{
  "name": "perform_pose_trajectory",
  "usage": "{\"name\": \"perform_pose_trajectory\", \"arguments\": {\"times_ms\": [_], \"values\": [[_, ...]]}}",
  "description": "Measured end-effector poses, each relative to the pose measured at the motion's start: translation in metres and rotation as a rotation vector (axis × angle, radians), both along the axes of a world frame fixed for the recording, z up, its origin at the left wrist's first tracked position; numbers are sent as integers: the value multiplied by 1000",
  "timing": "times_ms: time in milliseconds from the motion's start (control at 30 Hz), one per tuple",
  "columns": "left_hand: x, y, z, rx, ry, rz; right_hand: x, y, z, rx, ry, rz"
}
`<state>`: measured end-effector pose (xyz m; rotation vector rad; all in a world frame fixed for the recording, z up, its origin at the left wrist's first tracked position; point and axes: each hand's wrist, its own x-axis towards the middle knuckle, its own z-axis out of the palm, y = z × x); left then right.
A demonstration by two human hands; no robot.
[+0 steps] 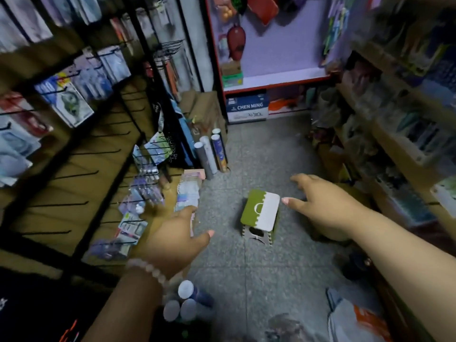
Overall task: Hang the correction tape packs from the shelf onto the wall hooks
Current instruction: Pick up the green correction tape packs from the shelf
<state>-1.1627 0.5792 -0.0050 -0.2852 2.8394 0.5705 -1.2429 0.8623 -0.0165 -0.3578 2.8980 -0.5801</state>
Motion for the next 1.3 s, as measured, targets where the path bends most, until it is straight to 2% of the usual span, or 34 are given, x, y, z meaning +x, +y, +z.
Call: {"name": "perform_pose_trajectory", "arguments": {"times_ms": [200,400,567,700,833,1067,1300], "values": [[-75,-50,-16,50,10,167,-104,-61,-7,8,-13,123],[-161,-114,-22,76,102,192,-226,-148,-7,46,4,203],[-234,-174,-27,16,-45,199,-309,-223,1,7,-3,278],[-273,-196,-17,40,-21,242,-355,-262,0,19,-19,340],[-304,-215,-20,81,-89,260,-399,-297,-3,25,-29,424],[-350,-259,-33,109,-112,372,-477,-388,-4,53,-11,695],[-419,-277,-52,2,-232,474,-562,-482,-26,203,-35,1057]]}}
